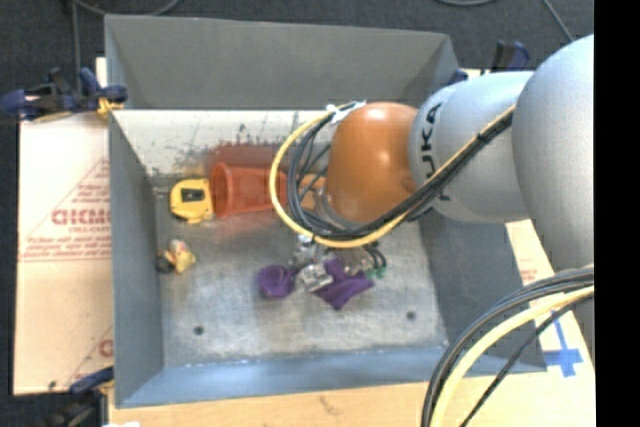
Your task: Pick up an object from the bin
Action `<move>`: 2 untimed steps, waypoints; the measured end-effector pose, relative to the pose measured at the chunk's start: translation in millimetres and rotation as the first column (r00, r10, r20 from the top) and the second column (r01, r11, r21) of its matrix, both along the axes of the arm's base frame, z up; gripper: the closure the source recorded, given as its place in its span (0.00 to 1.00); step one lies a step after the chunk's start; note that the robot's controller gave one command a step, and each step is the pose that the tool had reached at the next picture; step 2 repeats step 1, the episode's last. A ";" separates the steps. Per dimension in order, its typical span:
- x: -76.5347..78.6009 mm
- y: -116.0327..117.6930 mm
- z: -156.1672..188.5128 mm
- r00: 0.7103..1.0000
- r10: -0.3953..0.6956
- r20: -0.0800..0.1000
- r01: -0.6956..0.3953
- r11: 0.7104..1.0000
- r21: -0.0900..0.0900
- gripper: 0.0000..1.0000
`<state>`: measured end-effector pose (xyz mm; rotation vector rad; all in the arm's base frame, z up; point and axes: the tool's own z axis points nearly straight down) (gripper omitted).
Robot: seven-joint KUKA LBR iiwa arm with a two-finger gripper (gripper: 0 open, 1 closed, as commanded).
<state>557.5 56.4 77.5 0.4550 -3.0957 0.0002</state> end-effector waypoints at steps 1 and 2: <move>18.7 19.1 153.0 0.999 -0.047 0.021 0.047 0.999 0.003 1.00; 18.7 19.1 153.0 0.999 -0.047 0.021 0.047 0.999 0.003 1.00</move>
Offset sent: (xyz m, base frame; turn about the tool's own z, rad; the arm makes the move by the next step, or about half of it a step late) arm 0.0000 0.0000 0.0000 0.0000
